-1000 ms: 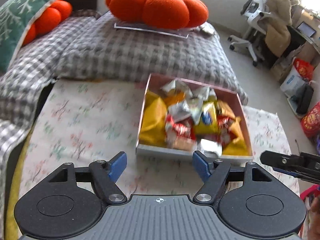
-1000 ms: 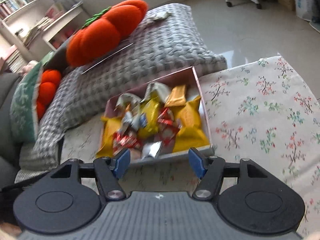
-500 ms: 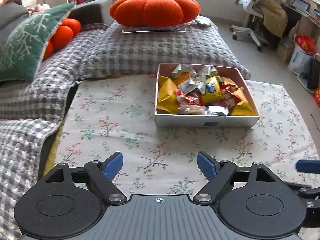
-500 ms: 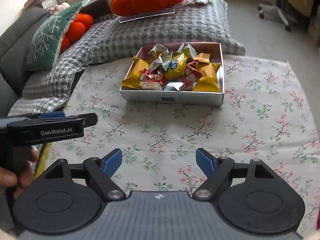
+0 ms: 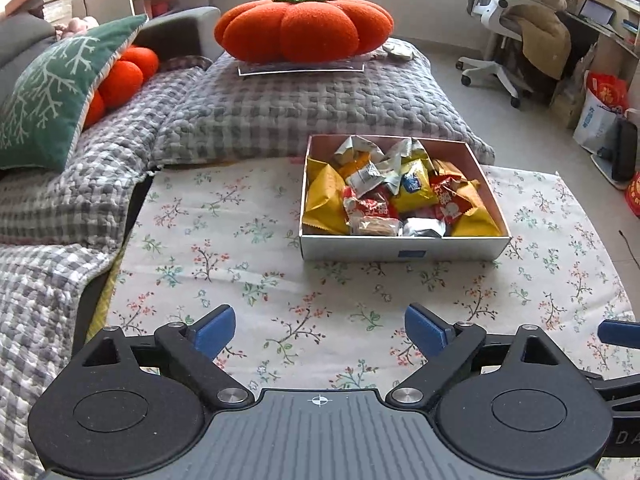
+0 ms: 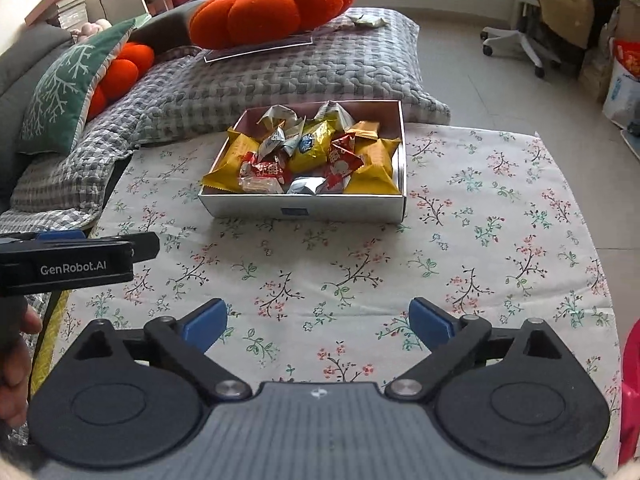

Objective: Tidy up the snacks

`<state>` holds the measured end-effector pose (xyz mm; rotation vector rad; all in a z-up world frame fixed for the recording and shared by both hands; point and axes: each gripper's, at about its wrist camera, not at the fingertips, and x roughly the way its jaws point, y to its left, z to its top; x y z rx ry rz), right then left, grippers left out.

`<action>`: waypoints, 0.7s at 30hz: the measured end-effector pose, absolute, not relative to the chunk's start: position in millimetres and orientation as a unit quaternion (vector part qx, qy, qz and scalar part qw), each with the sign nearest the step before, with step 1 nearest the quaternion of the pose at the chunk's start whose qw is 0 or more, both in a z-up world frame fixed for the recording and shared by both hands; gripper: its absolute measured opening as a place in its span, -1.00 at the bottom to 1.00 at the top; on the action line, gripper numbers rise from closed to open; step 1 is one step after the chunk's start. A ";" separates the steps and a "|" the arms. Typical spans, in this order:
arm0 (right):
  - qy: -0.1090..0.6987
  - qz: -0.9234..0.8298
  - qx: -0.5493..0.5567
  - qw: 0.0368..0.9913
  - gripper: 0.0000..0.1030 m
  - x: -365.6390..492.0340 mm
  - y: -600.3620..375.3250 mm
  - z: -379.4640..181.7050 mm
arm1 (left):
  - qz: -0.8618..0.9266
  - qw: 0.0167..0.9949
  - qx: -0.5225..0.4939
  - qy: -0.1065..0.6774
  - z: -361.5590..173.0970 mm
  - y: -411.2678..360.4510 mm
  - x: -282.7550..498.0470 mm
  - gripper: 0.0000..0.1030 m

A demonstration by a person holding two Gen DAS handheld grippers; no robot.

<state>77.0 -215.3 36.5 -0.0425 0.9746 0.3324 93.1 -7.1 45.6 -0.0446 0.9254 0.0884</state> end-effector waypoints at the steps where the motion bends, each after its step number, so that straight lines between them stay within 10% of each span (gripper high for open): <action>1: 0.468 0.159 -0.020 0.869 0.90 76.8 -215.0 35.8 | 0.044 0.894 -0.023 0.446 45.8 -6.4 92.3 0.84; 21: 0.465 0.137 -0.016 0.874 0.92 79.2 -211.6 34.7 | 0.043 0.884 -0.034 0.464 42.4 0.4 93.1 0.94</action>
